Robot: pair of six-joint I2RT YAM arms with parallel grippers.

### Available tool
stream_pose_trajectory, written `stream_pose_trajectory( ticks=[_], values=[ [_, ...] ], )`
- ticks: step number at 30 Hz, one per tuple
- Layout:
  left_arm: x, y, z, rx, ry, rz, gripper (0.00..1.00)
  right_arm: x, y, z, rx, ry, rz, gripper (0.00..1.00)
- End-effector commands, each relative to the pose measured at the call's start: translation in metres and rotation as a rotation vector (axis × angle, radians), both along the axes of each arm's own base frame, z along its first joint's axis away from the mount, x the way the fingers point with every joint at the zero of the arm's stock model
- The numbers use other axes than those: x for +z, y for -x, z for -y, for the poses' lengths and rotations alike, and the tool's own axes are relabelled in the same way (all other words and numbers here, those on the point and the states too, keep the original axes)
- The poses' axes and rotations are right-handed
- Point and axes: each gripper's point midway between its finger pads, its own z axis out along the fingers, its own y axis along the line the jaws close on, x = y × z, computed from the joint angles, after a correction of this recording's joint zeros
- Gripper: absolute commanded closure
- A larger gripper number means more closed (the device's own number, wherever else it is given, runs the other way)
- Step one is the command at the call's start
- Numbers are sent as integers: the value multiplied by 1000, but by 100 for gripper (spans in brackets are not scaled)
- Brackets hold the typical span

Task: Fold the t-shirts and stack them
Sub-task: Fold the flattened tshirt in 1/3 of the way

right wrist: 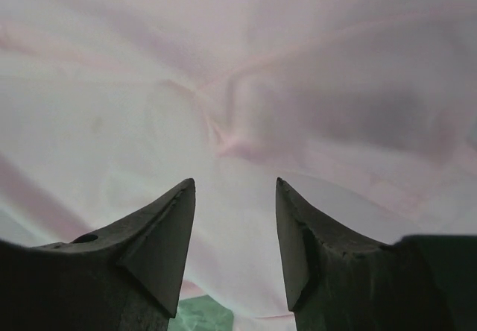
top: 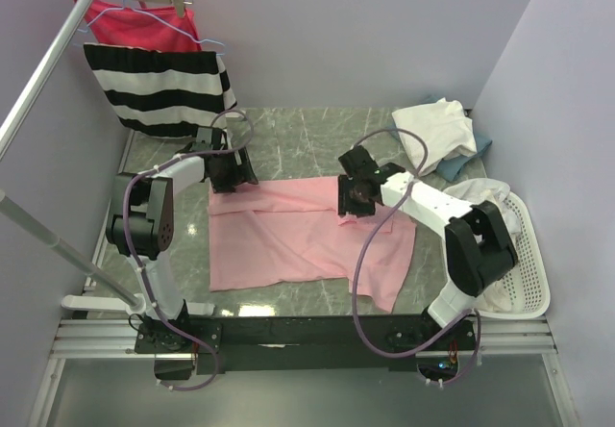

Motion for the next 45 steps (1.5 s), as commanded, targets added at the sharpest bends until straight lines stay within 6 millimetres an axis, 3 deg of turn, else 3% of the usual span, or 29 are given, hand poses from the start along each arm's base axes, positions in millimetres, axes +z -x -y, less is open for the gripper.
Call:
stream_pose_trajectory(
  ticks=[1,4,8,10,12,16,20,21,23,24,26,27,29,31,32,33,34,35,36,37,38,39,40,44,45],
  values=[
    [3,-6,2,-17,-13,15,17,44,-44,34,-114,56,181,45],
    [13,-10,1,-10,-13,63,17,37,-66,47,-157,48,193,44],
    [25,-11,1,-8,-11,105,17,9,-97,70,-225,11,156,46],
    [29,-11,0,-6,-15,117,17,4,-107,69,-223,-16,142,46],
    [25,-9,-3,-2,-27,103,16,-15,-113,71,-219,-16,90,47],
    [1,-5,-14,31,-85,32,17,-24,-128,64,-202,-29,59,47],
    [-4,-24,-19,35,-104,30,17,-46,-138,54,-189,-53,0,46],
    [-4,-28,-21,37,-109,25,16,-43,-148,51,-192,-61,11,46],
    [-4,-48,-28,52,-131,40,16,-57,-153,49,-192,-69,-21,46],
    [-3,-55,-29,54,-136,48,16,-50,-165,47,-195,-78,-2,46],
    [-1,-74,-32,53,-145,71,16,-56,-172,45,-189,-73,-1,45],
    [0,-80,-33,53,-147,75,16,-49,-183,43,-187,-85,18,45],
    [0,-93,-36,53,-161,85,15,-52,-189,46,-183,-75,13,44],
    [1,-99,-39,56,-181,92,15,-40,-205,45,-171,-84,72,44],
    [6,-101,-38,55,-178,113,15,-23,-210,44,-153,-96,125,43],
    [11,-100,-37,54,-172,131,14,-21,-206,44,-131,-104,136,43],
    [25,-94,-38,65,-163,164,13,-8,-212,44,-123,-110,191,42],
    [42,-99,-35,64,-143,237,12,24,-214,45,-117,-123,264,41],
    [58,-98,-33,60,-125,288,10,28,-206,47,-105,-122,277,41],
    [81,-86,-35,76,-115,337,5,42,-206,48,-100,-121,323,40],
    [97,-85,-35,83,-109,388,4,72,-201,52,-95,-124,388,39],
    [108,-79,-37,88,-109,413,4,72,-192,57,-100,-111,384,39],
    [122,-67,-40,103,-111,438,3,91,-183,62,-102,-105,413,37],
    [121,-28,-51,153,-125,388,1,92,-147,78,-160,-69,359,36],
    [111,-16,-52,165,-123,342,1,77,-132,81,-169,-65,315,36]
  ],
)
